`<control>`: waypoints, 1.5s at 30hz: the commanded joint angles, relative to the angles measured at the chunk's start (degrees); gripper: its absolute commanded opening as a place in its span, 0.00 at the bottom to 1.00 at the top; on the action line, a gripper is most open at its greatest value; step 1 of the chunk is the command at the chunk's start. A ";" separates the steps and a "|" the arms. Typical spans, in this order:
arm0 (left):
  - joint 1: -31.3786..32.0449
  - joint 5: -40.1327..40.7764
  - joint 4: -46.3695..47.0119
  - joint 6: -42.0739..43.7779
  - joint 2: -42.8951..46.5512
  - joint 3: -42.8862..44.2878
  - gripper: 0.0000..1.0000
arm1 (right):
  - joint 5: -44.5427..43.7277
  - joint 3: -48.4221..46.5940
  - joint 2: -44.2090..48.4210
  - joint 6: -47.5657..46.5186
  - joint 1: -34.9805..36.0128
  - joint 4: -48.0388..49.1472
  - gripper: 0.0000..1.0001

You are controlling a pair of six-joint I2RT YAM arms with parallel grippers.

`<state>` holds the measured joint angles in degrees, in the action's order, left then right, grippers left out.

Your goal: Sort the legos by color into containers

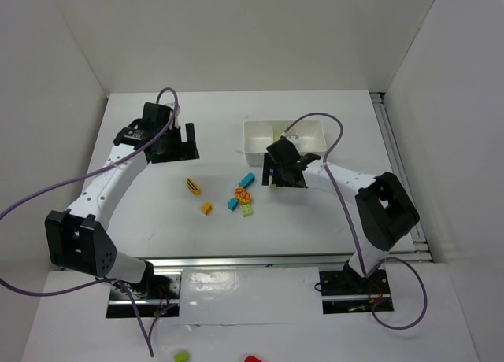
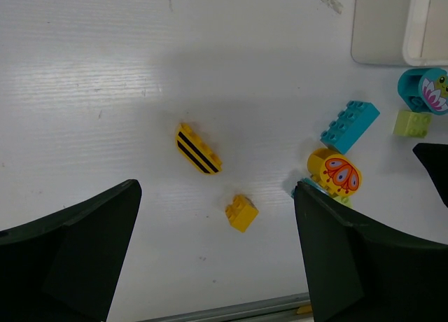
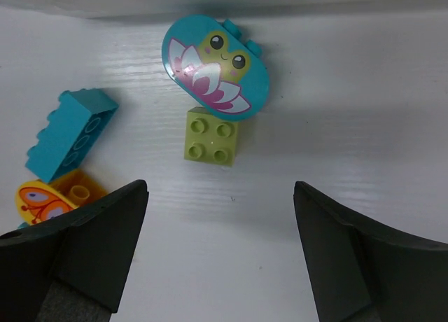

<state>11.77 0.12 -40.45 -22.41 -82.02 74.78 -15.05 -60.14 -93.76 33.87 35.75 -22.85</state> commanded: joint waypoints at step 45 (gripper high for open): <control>0.27 4.54 -0.33 0.71 5.99 -0.87 1.00 | -10.35 -27.25 -9.88 -6.71 -8.60 -0.36 0.82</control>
<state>11.86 3.38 -40.69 -22.46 -78.43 74.54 -23.64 -86.70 -107.85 28.42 25.63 -23.53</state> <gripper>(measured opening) 1.001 0.817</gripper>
